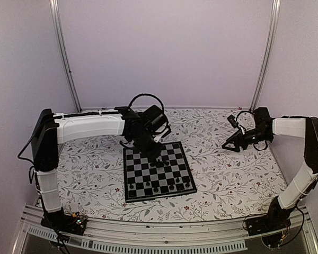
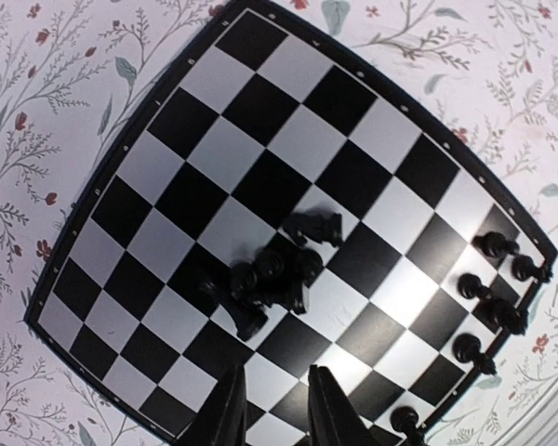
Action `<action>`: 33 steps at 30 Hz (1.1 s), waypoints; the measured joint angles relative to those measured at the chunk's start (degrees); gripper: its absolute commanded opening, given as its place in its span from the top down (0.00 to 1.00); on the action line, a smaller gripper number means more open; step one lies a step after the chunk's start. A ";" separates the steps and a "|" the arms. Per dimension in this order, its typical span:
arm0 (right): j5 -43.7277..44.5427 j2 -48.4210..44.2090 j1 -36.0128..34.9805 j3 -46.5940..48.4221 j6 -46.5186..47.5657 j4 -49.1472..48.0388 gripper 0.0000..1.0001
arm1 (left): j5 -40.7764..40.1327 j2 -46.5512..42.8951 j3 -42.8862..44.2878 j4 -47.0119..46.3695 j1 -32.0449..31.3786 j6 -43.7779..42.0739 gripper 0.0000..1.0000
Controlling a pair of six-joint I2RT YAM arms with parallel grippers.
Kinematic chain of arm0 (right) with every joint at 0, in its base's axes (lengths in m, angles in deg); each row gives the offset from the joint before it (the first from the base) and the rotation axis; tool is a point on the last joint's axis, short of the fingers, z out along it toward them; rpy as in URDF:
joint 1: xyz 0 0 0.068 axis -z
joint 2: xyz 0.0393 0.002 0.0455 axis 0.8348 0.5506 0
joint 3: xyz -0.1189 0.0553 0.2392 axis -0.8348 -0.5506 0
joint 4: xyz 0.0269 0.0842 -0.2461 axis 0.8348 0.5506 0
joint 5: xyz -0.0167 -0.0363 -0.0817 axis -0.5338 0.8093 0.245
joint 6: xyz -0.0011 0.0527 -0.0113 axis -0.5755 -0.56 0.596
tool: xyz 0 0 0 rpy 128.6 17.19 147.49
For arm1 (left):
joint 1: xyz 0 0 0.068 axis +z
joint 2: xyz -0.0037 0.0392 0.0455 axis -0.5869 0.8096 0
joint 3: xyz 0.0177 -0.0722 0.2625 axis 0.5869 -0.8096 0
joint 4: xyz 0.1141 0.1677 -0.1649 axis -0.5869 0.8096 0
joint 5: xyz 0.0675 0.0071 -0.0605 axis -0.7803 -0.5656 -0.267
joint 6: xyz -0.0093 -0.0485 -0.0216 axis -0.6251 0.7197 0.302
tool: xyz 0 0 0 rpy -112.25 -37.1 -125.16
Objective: Set up the chess pieces on the board
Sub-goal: Pick up the chess piece from the chessboard.
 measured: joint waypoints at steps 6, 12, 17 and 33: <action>0.09 0.00 0.00 0.00 0.11 0.28 0.26 | -1.22 7.30 4.37 -0.11 2.29 0.26 0.76; 0.13 0.02 0.00 0.00 0.55 0.44 0.26 | -1.49 10.80 6.34 0.68 2.82 0.24 0.76; 0.13 0.39 0.00 0.00 0.85 0.55 0.25 | -1.64 11.23 6.80 0.72 2.86 0.22 0.78; 0.17 1.14 0.00 0.11 1.16 0.85 0.25 | -1.31 12.90 8.00 0.92 3.34 -0.24 0.91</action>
